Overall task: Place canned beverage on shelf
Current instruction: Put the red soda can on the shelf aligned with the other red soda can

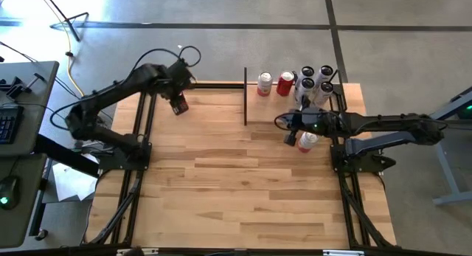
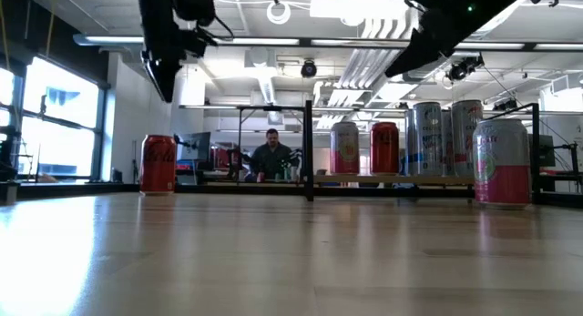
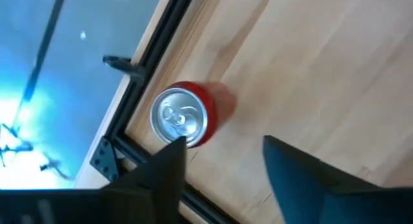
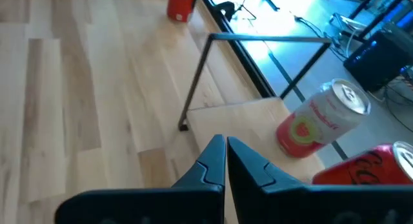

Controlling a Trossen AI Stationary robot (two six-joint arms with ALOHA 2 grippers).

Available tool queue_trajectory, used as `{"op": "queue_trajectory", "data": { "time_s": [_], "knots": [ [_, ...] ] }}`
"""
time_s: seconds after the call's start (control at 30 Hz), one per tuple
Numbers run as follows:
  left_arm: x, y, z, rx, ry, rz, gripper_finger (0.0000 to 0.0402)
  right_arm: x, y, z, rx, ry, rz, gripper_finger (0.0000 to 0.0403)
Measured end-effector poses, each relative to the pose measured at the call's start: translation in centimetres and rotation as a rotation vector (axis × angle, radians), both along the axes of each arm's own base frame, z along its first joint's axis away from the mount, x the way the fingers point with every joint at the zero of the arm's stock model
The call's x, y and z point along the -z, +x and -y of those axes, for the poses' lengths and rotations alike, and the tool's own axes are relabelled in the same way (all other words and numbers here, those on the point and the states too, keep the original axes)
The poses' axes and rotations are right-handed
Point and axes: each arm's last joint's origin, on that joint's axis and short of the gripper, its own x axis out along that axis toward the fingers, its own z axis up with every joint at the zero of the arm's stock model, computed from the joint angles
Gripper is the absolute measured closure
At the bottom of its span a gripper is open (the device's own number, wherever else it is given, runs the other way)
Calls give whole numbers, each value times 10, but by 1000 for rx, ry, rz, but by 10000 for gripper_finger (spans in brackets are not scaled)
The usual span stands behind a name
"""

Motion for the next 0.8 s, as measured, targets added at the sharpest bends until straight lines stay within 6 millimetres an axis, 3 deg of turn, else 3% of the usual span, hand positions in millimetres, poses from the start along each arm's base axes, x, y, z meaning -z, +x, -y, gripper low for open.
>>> {"op": "queue_trajectory", "data": {
  "time_s": [0.13,0.23,0.53,0.8],
  "knots": [
    [15,-3,-24,-72,-59,-72,147,-2,2,-6,-33,-9,20,403],
    [28,-9,-42,-106,-104,-137,123,-3,3,-9,-53,-15,25,403],
    [51,-24,-80,-187,-195,-111,117,-3,3,-14,-75,-15,30,403],
    [55,-26,-95,-192,-220,12,117,-3,3,-14,-75,-15,31,403]
  ]
}}
